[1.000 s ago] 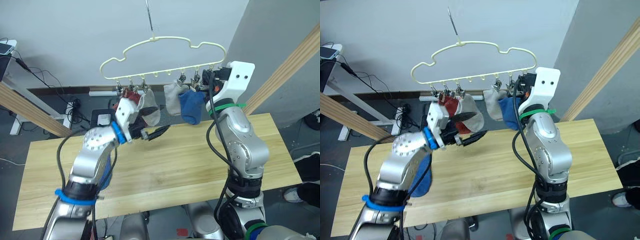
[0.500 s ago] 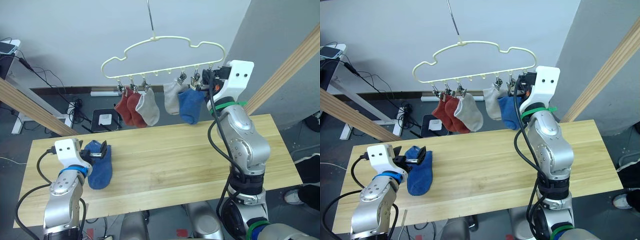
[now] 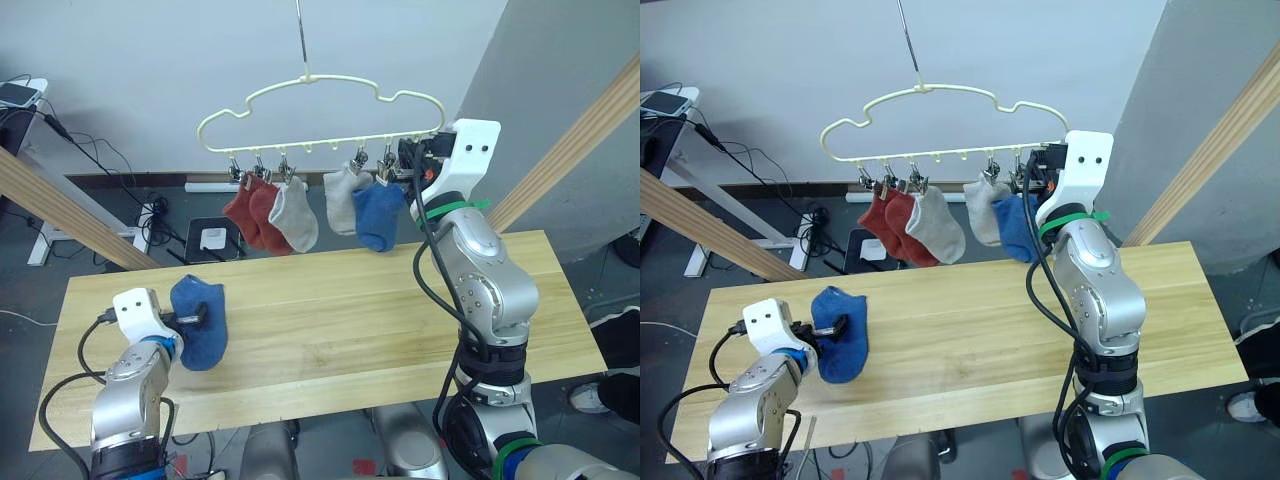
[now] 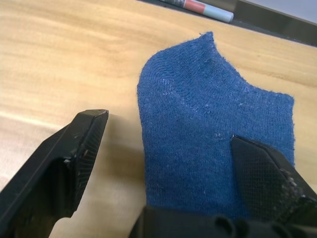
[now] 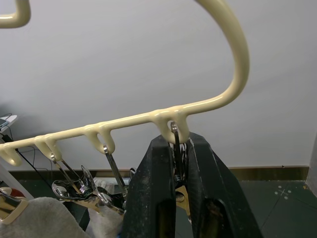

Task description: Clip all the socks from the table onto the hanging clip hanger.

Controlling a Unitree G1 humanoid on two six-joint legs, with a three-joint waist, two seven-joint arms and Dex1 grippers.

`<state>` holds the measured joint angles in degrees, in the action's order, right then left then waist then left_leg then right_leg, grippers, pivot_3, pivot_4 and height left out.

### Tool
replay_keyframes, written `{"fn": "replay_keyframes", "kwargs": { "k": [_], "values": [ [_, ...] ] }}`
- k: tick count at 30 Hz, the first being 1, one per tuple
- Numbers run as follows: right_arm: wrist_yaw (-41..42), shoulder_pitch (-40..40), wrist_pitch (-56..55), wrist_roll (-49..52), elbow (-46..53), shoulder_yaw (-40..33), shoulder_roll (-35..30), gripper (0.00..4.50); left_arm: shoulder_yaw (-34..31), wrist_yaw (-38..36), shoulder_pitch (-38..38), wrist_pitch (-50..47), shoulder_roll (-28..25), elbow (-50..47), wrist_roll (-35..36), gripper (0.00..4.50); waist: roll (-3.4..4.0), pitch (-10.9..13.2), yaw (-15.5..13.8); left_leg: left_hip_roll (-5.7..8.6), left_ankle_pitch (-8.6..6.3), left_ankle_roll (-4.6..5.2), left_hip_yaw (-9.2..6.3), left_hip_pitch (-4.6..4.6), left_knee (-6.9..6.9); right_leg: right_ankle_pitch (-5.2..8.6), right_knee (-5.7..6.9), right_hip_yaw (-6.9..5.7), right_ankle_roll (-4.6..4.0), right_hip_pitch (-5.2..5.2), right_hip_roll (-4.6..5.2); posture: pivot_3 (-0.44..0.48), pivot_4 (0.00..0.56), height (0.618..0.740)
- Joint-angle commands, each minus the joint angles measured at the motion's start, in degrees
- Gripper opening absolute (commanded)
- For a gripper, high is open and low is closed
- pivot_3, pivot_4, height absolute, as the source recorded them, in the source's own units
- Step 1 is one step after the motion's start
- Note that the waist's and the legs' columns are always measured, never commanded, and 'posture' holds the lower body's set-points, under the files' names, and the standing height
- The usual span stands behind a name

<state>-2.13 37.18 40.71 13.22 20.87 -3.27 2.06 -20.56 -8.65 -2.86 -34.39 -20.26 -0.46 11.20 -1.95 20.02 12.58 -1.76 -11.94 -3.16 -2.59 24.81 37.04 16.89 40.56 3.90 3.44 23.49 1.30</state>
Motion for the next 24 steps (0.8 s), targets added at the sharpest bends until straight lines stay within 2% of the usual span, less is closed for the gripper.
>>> {"fn": "replay_keyframes", "kwargs": {
  "k": [1,2,3,14,16,18,20,22,24],
  "values": [
    [0.38,0.90,-0.44,0.65,1.45,0.21,-0.05,0.00,1.52,-1.56,1.09,-0.76,-0.01,1.91,0.05,4.47,0.05,-0.12,0.02,0.00,0.00,0.00,0.03,-0.01,0.00,0.00,0.00,0.02,0.00,0.00,0.00,-0.295,0.311,0.732],
    [0.39,0.89,-0.44,0.63,1.47,0.27,-0.06,0.00,1.46,-2.26,0.92,-1.31,-0.07,2.07,0.64,4.06,0.05,-0.13,0.03,0.00,0.00,0.00,0.03,-0.01,-0.01,0.00,0.00,0.02,0.00,0.00,0.00,-0.295,0.311,0.732],
    [0.39,0.88,-0.45,0.61,1.49,0.31,-0.06,0.00,1.42,-2.76,0.81,-1.70,-0.13,2.20,1.02,3.96,0.05,-0.14,0.03,0.00,0.00,0.00,0.03,-0.01,-0.01,0.00,0.00,0.02,0.00,0.00,0.00,-0.295,0.311,0.732],
    [0.62,0.64,-1.32,-0.40,1.85,1.31,-0.55,0.00,-0.05,-4.54,-0.62,-4.07,-0.45,3.65,4.15,0.66,0.06,-0.17,0.04,0.01,0.00,-0.01,0.06,-0.02,-0.01,0.00,0.00,0.03,0.00,0.00,0.00,-0.297,0.306,0.732],
    [0.64,0.63,-1.25,-0.47,1.91,1.29,-0.52,0.00,0.73,-6.78,-0.88,-2.58,-1.29,3.74,4.40,0.08,0.06,-0.17,0.05,0.00,0.00,-0.01,0.06,-0.02,-0.01,0.00,0.00,0.03,0.00,0.00,0.00,-0.297,0.306,0.732],
    [0.63,0.63,-1.23,-0.50,1.96,1.22,-0.52,0.00,3.46,-11.39,-1.60,1.82,-3.37,3.67,3.53,0.03,0.06,-0.17,0.06,0.01,0.00,-0.01,0.08,-0.02,-0.02,0.00,-0.01,0.03,0.00,0.00,-0.01,-0.297,0.306,0.732],
    [0.53,0.64,-1.26,-0.59,1.93,1.17,-0.48,0.00,8.71,-19.06,-2.93,10.10,-6.85,3.37,1.40,0.03,0.05,-0.17,0.04,0.00,0.02,-0.04,0.12,-0.02,-0.04,0.00,-0.01,0.01,0.00,0.01,-0.01,-0.295,0.307,0.732],
    [0.47,0.75,-1.27,-0.63,1.90,1.11,-0.47,0.00,13.63,-27.80,-6.37,17.42,-9.50,3.04,0.96,0.03,0.06,-0.17,-0.29,-0.02,0.05,-0.10,0.19,0.01,-0.07,0.00,-0.06,-0.02,0.00,0.02,0.00,-0.295,0.307,0.732],
    [0.41,0.93,-1.26,-0.62,1.81,0.97,-0.46,0.00,16.39,-33.27,-9.53,21.55,-10.51,3.38,1.51,0.03,0.05,-0.16,-0.75,-0.03,0.07,-0.12,0.22,0.06,-0.07,0.00,-0.10,-0.05,0.00,0.03,0.04,-0.294,0.309,0.732]
  ]
}}
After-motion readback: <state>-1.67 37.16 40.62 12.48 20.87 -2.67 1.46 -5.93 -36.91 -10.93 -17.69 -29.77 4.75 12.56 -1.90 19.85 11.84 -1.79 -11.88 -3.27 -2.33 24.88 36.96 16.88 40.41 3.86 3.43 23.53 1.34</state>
